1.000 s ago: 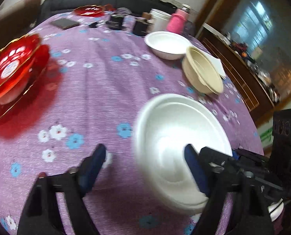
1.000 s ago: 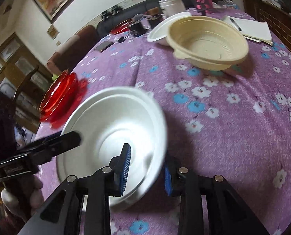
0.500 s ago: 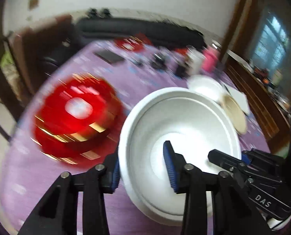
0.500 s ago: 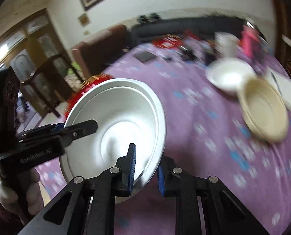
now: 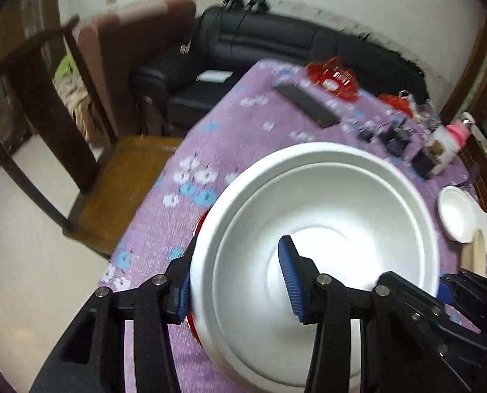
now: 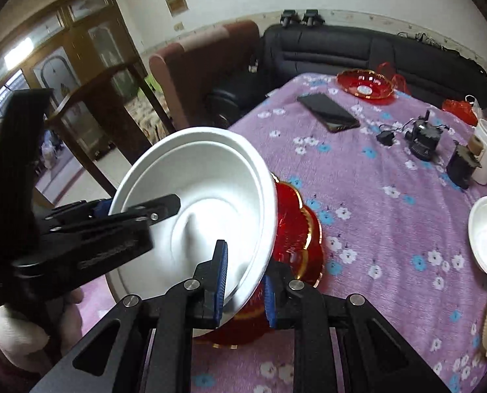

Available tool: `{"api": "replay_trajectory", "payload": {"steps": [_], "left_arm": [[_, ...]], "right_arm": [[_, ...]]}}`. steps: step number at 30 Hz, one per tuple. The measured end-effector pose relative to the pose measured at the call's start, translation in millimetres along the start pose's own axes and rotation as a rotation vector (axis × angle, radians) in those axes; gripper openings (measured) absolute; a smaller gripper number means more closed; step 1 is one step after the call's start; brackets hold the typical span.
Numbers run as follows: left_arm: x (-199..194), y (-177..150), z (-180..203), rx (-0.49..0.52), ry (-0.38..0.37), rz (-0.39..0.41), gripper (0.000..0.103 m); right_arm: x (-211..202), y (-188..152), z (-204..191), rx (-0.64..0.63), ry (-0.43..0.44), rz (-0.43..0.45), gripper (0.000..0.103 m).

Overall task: Organize plates and bowls
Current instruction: 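Lower the white bowl onto the red scalloped plate and open the right gripper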

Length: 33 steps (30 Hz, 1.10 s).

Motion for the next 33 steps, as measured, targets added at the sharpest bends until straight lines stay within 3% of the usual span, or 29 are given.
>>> {"api": "replay_trajectory", "payload": {"steps": [5,9,13,16,22,25,28,33], "left_arm": [[21,-4,0,-0.01,-0.036,-0.033,0.045],[22,-4,6,0.015,-0.039,-0.037,0.054],[20,-1,3,-0.011,-0.041,-0.027,0.062],[17,-2,0,-0.03,-0.041,-0.021,0.062],[1,-3,-8,-0.072,-0.027,0.031,0.062],[-10,-7,-9,-0.078,-0.002,0.052,0.062],[-24,-13,-6,-0.066,0.017,0.075,0.062],[-56,-29,4,-0.04,0.027,0.13,0.062]], "right_arm": [[17,1,9,-0.009,-0.036,-0.025,0.022],[22,4,12,0.002,-0.044,-0.027,0.022],[20,4,12,-0.009,-0.066,0.008,0.035],[14,4,10,-0.015,-0.075,0.045,0.037],[-5,10,5,-0.022,-0.089,0.134,0.046],[-7,10,4,-0.025,-0.12,0.139,0.054],[-8,6,6,-0.03,-0.161,0.142,0.055],[-52,-6,18,0.008,-0.156,0.239,0.055]]}}
Point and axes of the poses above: each gripper's, at about its wrist camera, not at the fingertips, and x roughly the way its jaws point, z to its right, y to its top, the point moved 6 cm from there along x, roughly the way its jaws point, and after that the axes turned 1 degree about y, right-handed, at the moved point
